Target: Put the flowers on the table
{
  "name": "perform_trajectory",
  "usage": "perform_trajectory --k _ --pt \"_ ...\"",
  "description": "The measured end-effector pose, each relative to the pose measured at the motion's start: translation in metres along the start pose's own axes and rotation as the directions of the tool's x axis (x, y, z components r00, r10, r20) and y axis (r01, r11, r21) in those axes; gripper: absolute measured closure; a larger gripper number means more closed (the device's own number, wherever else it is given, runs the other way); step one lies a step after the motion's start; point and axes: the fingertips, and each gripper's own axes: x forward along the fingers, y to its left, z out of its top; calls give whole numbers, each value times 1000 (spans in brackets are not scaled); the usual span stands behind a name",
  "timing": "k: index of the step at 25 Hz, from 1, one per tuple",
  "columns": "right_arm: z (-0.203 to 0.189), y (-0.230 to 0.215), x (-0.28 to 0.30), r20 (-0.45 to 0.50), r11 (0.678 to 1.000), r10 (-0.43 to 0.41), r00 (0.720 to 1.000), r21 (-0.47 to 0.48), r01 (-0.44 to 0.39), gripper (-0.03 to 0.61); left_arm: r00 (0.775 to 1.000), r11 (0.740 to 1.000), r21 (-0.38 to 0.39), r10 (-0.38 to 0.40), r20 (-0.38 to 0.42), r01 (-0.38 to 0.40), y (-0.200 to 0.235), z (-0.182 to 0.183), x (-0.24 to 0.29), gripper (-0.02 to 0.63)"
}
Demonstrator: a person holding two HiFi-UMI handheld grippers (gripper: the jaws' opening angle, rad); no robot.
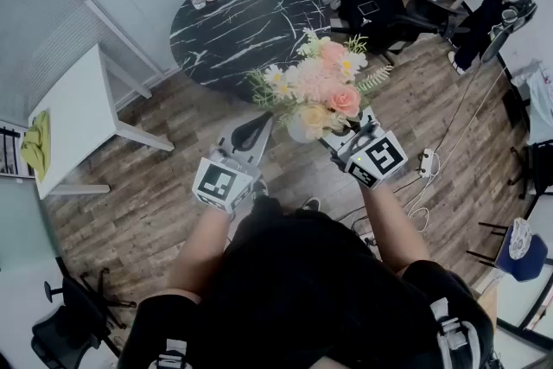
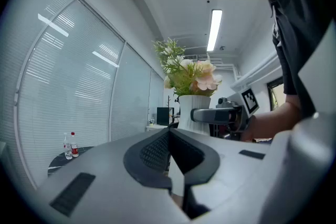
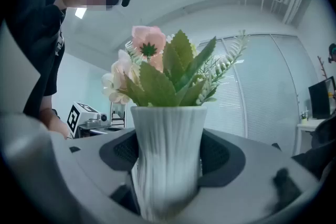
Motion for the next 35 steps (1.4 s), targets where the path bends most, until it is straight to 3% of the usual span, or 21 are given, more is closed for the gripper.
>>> perform_trajectory --k 15,35 --pt "0 -15 -20 -1 1000 -13 1000 13 13 241 1000 1000 -3 7 -2 -7 -13 -1 10 601" --pt "-3 -52 -85 0 999 44 999 31 -44 241 999 999 27 47 -14 -46 -78 3 57 601"
